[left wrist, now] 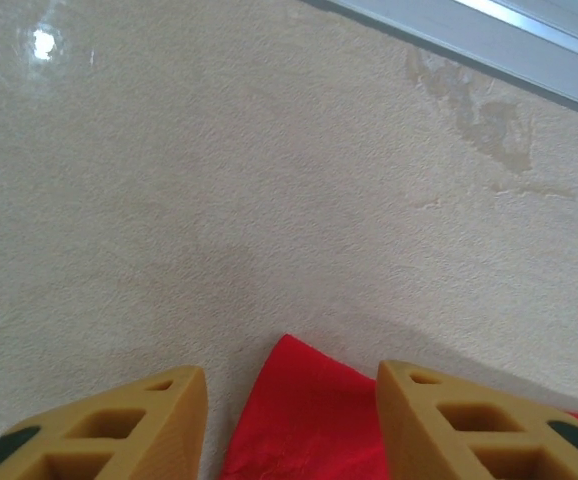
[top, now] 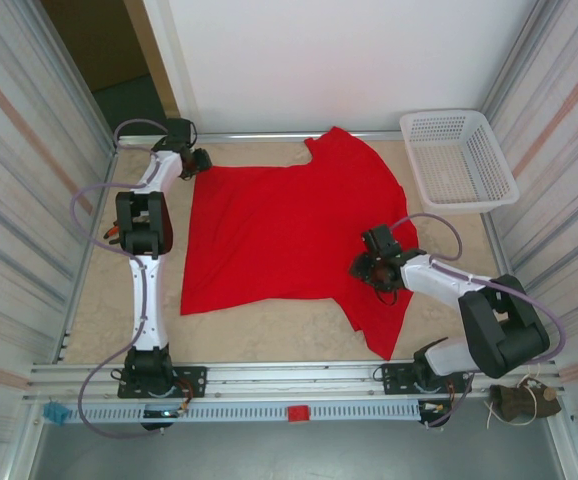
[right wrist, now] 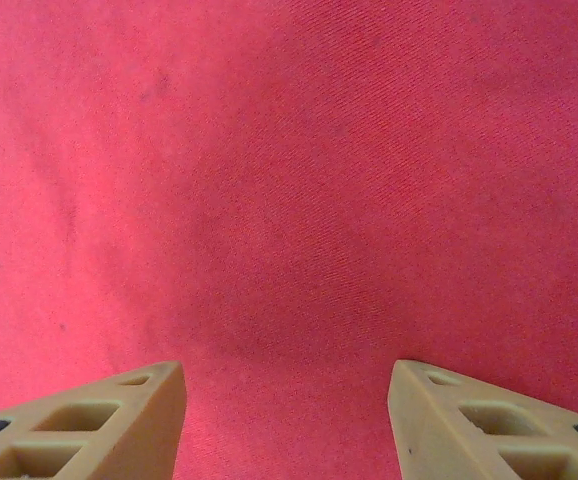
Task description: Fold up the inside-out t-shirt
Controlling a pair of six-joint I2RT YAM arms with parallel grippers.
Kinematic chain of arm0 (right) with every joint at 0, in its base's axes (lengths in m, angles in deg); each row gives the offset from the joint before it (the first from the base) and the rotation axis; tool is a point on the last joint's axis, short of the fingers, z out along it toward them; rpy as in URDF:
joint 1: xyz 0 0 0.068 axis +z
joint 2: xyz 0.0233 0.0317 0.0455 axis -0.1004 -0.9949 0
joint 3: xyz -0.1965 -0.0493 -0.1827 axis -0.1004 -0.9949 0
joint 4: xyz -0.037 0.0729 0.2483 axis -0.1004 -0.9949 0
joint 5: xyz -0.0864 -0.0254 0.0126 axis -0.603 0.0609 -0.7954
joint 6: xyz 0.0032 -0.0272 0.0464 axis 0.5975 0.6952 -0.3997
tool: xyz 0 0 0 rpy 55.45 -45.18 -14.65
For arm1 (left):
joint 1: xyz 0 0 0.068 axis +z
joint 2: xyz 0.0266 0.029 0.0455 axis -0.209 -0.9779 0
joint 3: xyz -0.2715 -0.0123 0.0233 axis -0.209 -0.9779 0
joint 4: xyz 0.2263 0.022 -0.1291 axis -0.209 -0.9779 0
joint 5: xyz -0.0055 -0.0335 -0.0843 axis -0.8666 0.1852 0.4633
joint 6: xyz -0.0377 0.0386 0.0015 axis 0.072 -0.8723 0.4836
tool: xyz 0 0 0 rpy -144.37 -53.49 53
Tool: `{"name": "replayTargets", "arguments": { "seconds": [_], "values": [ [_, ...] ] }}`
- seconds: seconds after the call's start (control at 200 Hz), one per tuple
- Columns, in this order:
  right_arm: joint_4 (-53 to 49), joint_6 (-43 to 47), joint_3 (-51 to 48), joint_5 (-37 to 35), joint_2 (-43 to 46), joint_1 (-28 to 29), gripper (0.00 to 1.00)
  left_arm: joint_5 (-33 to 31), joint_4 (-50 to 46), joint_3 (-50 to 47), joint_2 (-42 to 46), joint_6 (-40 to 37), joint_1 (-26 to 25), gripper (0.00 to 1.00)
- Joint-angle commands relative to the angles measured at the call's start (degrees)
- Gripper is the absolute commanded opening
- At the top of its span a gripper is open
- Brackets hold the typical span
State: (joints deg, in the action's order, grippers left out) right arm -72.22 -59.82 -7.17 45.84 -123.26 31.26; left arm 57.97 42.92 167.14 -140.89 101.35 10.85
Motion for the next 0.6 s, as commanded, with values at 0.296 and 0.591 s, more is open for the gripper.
{"name": "replayTargets", "arguments": {
  "seconds": [0.296, 0.591],
  "values": [
    [-0.32, -0.99, -2.90, -0.27, 0.09, -1.46, 0.54, -0.17, 2.68, 1.81, -1.33, 2.14, 0.16, 0.01],
    [-1.48, -3.19, -4.31, -1.56, 0.70, -1.78, 0.53, -6.71, 9.73, -3.08, 4.39, 3.10, 0.36, 0.00]
  ]
}}
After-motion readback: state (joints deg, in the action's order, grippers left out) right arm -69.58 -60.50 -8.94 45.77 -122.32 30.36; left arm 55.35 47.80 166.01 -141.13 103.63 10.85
